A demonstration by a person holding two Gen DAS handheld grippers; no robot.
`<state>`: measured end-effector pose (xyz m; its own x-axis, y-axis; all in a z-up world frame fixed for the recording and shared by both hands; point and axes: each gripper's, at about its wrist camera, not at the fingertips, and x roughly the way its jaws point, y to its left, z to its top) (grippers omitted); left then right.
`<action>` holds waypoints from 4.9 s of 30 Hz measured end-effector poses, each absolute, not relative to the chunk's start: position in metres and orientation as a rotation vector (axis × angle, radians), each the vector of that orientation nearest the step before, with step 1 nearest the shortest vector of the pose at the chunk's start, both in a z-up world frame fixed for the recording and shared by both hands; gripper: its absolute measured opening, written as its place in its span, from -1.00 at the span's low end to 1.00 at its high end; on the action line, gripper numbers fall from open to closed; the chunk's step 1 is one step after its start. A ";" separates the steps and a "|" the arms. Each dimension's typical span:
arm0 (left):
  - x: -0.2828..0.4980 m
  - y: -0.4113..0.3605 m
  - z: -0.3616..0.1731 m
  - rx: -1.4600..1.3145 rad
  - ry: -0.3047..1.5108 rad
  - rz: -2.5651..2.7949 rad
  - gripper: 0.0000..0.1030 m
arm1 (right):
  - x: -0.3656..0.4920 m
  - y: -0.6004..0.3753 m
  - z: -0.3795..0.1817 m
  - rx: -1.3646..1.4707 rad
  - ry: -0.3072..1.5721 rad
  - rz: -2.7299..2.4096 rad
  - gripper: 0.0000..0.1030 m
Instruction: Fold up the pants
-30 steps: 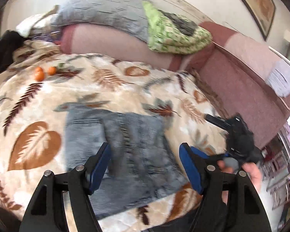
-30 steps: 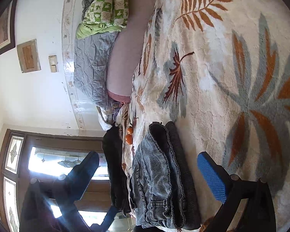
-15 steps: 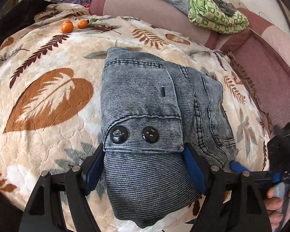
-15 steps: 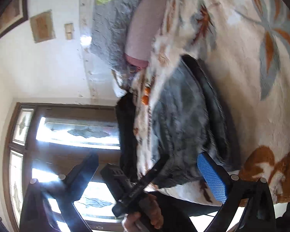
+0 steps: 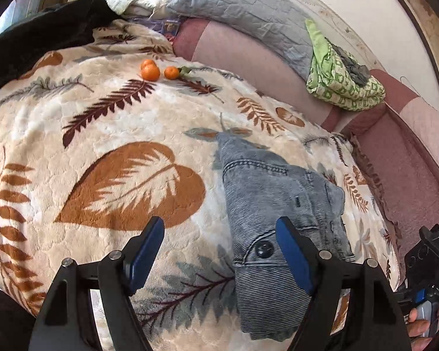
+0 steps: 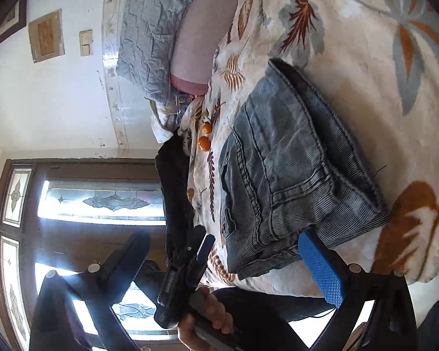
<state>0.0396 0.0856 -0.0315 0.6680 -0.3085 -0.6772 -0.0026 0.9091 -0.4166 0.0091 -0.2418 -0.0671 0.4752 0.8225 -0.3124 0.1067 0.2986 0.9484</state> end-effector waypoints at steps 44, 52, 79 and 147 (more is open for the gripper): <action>0.030 0.079 -0.053 -0.366 0.789 -0.195 0.63 | 0.037 -0.238 -0.094 0.951 1.102 0.296 -0.88; 0.028 0.078 -0.052 -0.350 0.781 -0.188 0.63 | 0.029 -0.221 -0.049 0.715 1.014 0.311 -0.86; 0.027 0.026 -0.051 -0.080 0.854 -0.283 0.71 | 0.004 -0.244 -0.075 0.640 1.071 0.239 -0.77; 0.047 0.068 -0.057 -0.382 0.902 -0.223 0.69 | 0.254 0.027 -0.041 -0.399 1.419 0.340 0.56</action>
<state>0.0469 0.0681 -0.0567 0.6036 -0.3458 -0.7184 0.0295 0.9101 -0.4133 0.2535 0.0270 -0.0412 0.1238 -0.0087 -0.9923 -0.4571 0.8871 -0.0648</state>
